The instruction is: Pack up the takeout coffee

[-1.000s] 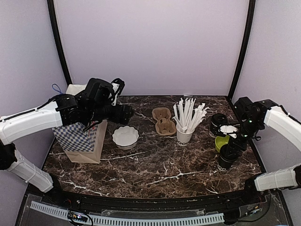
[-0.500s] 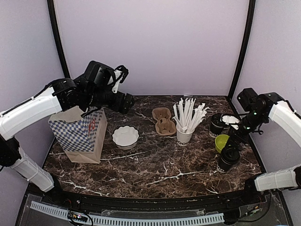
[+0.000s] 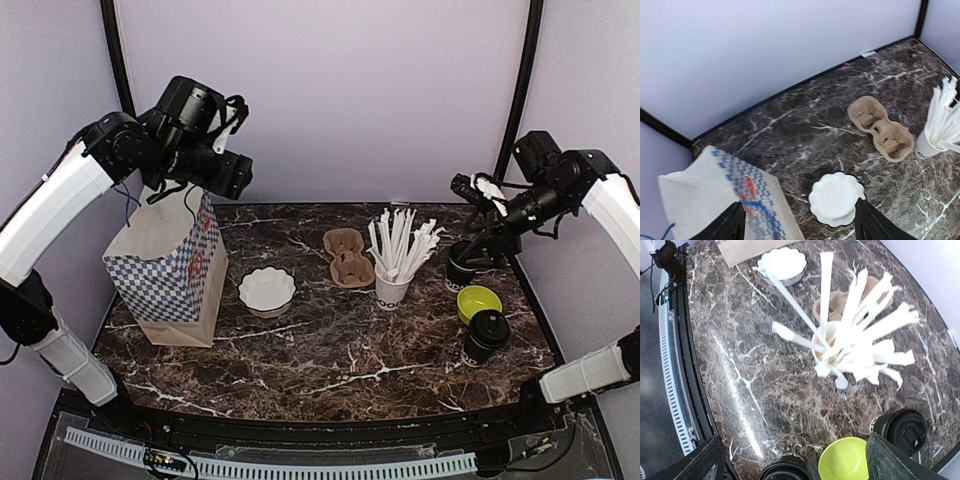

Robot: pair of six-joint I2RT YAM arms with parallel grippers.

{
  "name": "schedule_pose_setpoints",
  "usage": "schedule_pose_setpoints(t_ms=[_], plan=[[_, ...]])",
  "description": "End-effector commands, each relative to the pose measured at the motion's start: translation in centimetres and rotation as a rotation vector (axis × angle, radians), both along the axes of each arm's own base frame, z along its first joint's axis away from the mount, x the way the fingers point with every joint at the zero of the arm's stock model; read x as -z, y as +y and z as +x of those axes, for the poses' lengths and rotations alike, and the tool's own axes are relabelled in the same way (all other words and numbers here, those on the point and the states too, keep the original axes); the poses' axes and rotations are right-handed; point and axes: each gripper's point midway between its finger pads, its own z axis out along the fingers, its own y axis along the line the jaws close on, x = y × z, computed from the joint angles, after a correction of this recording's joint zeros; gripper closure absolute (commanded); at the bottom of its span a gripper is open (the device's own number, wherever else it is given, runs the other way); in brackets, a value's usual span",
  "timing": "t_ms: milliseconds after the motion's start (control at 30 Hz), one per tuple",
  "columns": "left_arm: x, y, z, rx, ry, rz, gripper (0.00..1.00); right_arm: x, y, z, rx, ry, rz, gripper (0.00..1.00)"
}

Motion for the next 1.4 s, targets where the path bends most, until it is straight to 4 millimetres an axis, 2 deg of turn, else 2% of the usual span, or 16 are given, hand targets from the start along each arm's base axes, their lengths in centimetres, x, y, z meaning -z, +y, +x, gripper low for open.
schedule_pose_setpoints(t_ms=[0,133,200,367,400,467,633,733,767,867,967,1000,1033,1200,1267,1367], plan=[[-4.3,8.7,-1.2,-0.22,-0.063,0.018,0.24,-3.6,2.8,0.2,-0.065,-0.06,0.119,0.01],[-5.9,13.1,-2.4,-0.337,-0.089,-0.022,0.24,-4.5,4.7,0.4,-0.099,-0.086,0.138,0.01],[-5.9,15.0,-3.1,-0.398,-0.088,-0.031,0.23,-4.9,5.7,0.2,-0.125,-0.092,0.155,0.02],[-4.0,20.0,-5.2,-0.57,-0.043,-0.018,0.2,-5.3,7.6,0.2,-0.155,-0.098,0.177,0.01],[-3.6,20.4,-5.4,-0.584,-0.035,-0.019,0.18,-5.4,7.9,0.1,-0.163,-0.099,0.179,0.01],[-2.1,21.3,-5.6,-0.606,0.008,-0.026,0.15,-5.2,8.4,0.0,-0.173,-0.094,0.179,0.01],[4.1,23.0,-4.8,-0.65,0.167,-0.013,0.11,-4.6,9.3,0.1,-0.184,-0.086,0.178,0.01],[6.3,23.4,-3.7,-0.641,0.202,-0.06,0.12,-4.7,9.6,0.8,-0.16,-0.096,0.169,0.01],[7.5,23.5,-3.5,-0.639,0.23,-0.057,0.16,-4.8,9.7,1.1,-0.147,-0.101,0.167,0.01],[8.9,24.1,-2.6,-0.648,0.246,-0.039,0.27,-5.0,10.2,2.1,-0.124,-0.103,0.171,0.02],[9.0,24.4,-2.0,-0.645,0.233,-0.023,0.52,-4.8,10.7,2.0,-0.137,-0.084,0.18,0.03],[8.9,24.4,-1.7,-0.636,0.221,-0.02,0.56,-4.7,10.9,2.0,-0.139,-0.078,0.179,0.03],[8.8,24.4,-1.6,-0.631,0.217,-0.018,0.65,-4.6,11.0,2.1,-0.141,-0.075,0.178,0.03],[9.2,23.8,-0.8,-0.583,0.219,-0.01,0.96,-4.2,11.1,2.4,-0.137,-0.073,0.163,0.04],[9.3,23.5,-0.6,-0.572,0.222,-0.016,1.0,-4.3,11.2,2.5,-0.135,-0.07,0.165,0.04],[8.5,23.3,-0.3,-0.561,0.193,-0.033,1.0,-4.5,11.3,2.6,-0.134,-0.065,0.167,0.04]])
